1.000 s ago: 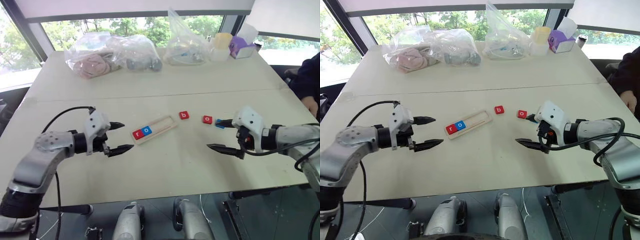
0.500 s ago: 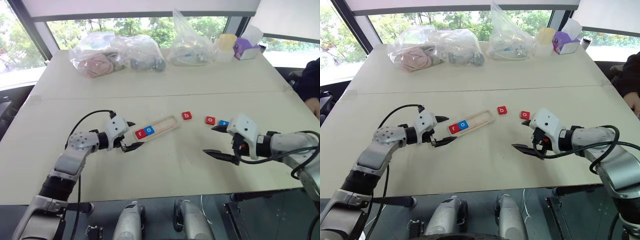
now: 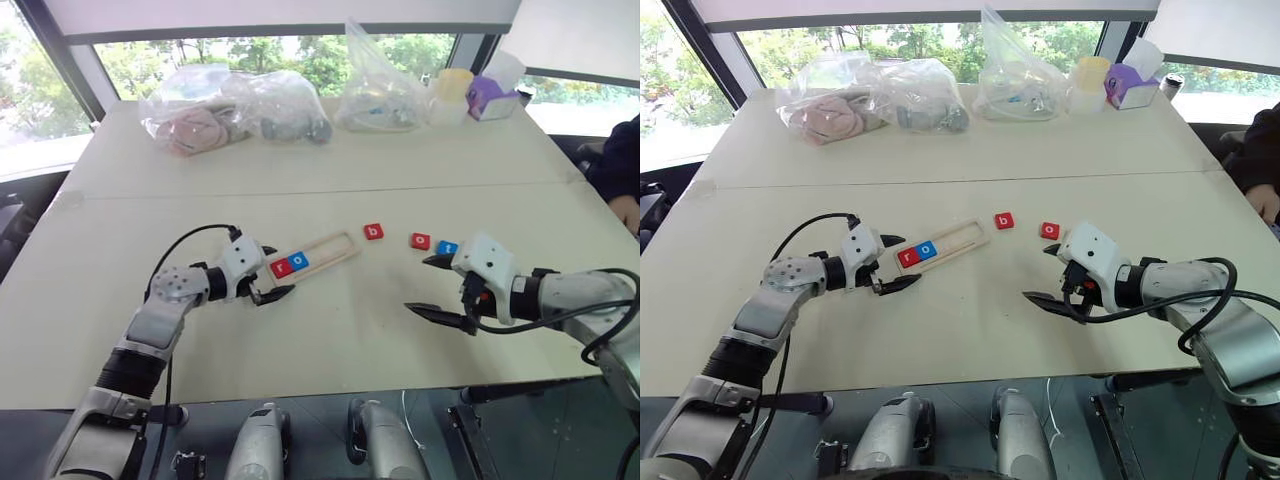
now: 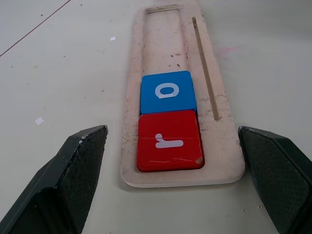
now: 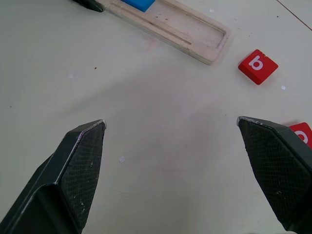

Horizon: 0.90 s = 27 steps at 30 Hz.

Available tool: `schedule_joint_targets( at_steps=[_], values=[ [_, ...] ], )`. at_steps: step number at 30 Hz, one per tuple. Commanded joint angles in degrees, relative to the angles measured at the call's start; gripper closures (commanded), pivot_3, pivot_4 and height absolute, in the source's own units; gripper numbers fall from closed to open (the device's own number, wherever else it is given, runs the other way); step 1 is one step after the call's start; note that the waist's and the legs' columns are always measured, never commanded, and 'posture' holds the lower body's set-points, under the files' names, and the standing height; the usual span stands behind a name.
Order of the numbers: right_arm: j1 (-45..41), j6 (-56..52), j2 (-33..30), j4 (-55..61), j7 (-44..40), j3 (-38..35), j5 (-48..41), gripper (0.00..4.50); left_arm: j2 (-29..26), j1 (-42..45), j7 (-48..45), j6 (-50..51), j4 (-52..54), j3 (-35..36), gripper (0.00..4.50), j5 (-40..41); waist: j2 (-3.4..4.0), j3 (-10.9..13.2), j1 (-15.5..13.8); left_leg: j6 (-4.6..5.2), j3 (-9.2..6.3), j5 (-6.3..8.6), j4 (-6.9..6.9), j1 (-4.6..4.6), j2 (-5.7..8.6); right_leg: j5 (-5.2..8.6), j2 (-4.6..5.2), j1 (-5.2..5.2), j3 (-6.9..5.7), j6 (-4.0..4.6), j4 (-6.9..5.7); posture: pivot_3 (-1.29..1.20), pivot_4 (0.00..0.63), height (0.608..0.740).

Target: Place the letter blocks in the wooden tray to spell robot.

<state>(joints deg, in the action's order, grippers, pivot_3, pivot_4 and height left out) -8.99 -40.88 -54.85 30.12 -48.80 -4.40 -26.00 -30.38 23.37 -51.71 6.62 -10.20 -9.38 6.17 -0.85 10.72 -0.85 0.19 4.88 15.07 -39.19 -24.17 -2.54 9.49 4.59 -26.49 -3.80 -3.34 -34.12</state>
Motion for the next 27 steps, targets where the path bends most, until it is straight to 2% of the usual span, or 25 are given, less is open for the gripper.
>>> schedule_joint_targets(
  at_steps=[1,11,12,13,16,17,27],
  values=[
    [-0.1,0.7,0.1,1.9,0.2,-1.1,-0.1,0.06,0.6,0.7,0.4,-0.6,-1.4,-1.4,0.0,-1.9,0.0,0.0,0.0,0.0,-0.01,0.0,0.0,0.05,0.0,0.02,0.0,0.05,0.0,-0.03,0.0,0.0,0.15,0.74],
    [0.4,1.4,0.2,2.1,1.2,-0.9,1.0,0.06,0.1,0.2,-2.3,3.4,-3.8,-2.6,0.0,-1.9,0.03,-0.1,0.0,0.0,-0.09,0.0,-0.02,0.3,-0.02,0.03,0.03,0.27,0.01,-0.04,0.0,0.0,0.15,0.74],
    [0.2,1.5,0.2,2.0,1.3,-0.8,1.1,0.0,0.2,0.2,-2.6,4.3,-4.0,-2.5,0.54,-1.5,0.03,-0.1,0.0,0.0,-0.09,0.0,-0.02,0.31,-0.02,0.03,0.02,0.27,0.01,-0.04,-0.01,0.0,0.15,0.74],
    [0.2,1.5,0.3,2.0,1.4,-0.7,1.2,0.0,0.3,0.2,-2.8,4.9,-4.1,-2.4,0.78,-1.3,0.03,-0.1,0.1,0.0,-0.08,0.0,-0.02,0.32,-0.02,0.03,0.02,0.28,0.01,-0.04,-0.01,0.0,0.15,0.74],
    [0.0,1.5,0.5,2.0,1.6,-0.6,1.4,0.0,0.2,0.1,-3.9,5.8,-3.9,-2.5,1.91,-1.1,0.07,-0.2,0.0,0.0,-0.08,0.0,-0.02,0.4,-0.03,0.04,0.02,0.36,0.01,-0.04,-0.01,0.0,0.15,0.74],
    [0.0,1.5,0.5,1.9,1.6,-0.6,1.5,0.0,0.1,0.0,-4.3,5.9,-3.7,-2.6,2.02,-1.1,0.07,-0.2,0.1,0.0,-0.09,0.0,-0.02,0.45,-0.04,0.04,0.02,0.42,0.0,-0.04,-0.01,0.0,0.15,0.74],
    [-0.9,1.9,0.8,1.2,1.7,-0.2,2.1,0.0,-3.7,-4.5,-11.9,6.7,7.1,-3.6,2.02,3.0,0.08,-0.2,0.2,-0.01,-0.04,0.04,0.18,0.72,-0.17,0.09,0.02,0.59,0.01,-0.06,0.06,0.0,0.15,0.74]
  ],
)
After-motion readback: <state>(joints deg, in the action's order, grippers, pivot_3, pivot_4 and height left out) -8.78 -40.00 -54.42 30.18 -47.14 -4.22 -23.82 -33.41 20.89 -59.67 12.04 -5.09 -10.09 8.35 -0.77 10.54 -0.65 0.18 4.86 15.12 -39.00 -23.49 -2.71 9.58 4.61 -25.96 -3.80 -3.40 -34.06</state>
